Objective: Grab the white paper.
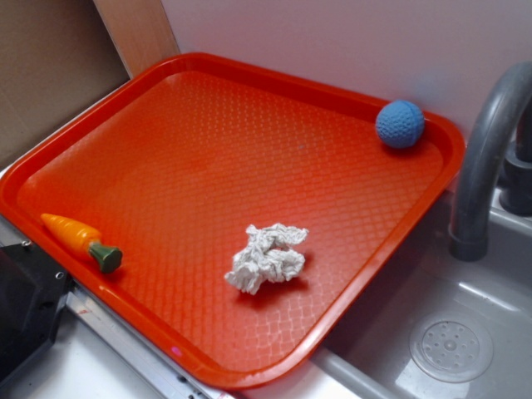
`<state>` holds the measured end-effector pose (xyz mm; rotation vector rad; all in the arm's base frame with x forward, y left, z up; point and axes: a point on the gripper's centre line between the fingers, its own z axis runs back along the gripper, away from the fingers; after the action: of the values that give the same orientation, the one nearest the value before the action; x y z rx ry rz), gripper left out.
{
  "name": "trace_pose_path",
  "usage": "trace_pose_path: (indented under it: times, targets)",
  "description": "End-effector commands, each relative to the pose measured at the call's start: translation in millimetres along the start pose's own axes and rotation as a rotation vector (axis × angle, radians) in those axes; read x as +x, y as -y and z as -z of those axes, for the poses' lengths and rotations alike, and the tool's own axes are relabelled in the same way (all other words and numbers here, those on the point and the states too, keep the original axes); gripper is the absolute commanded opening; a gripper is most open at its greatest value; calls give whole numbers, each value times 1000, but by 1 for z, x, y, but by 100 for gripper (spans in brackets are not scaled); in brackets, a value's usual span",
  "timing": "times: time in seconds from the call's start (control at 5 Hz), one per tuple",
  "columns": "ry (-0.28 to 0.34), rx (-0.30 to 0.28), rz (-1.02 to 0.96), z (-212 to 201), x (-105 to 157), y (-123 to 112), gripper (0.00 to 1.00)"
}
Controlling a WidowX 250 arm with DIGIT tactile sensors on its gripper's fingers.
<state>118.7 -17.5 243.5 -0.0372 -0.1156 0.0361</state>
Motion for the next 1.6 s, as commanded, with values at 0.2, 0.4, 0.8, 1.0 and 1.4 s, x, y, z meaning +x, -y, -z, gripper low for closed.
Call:
trace_pose_path:
  times: [0.2,0.4,0.8,1.0,1.4]
  targets:
    - [108,20,254,10,14,11,100]
    - [180,17,507,21,31,29,100]
    - [188,-44,847,72,47,92,100]
    - [119,-69,896,100,44,118,100]
    - [-38,-34,945,156,45,132,100]
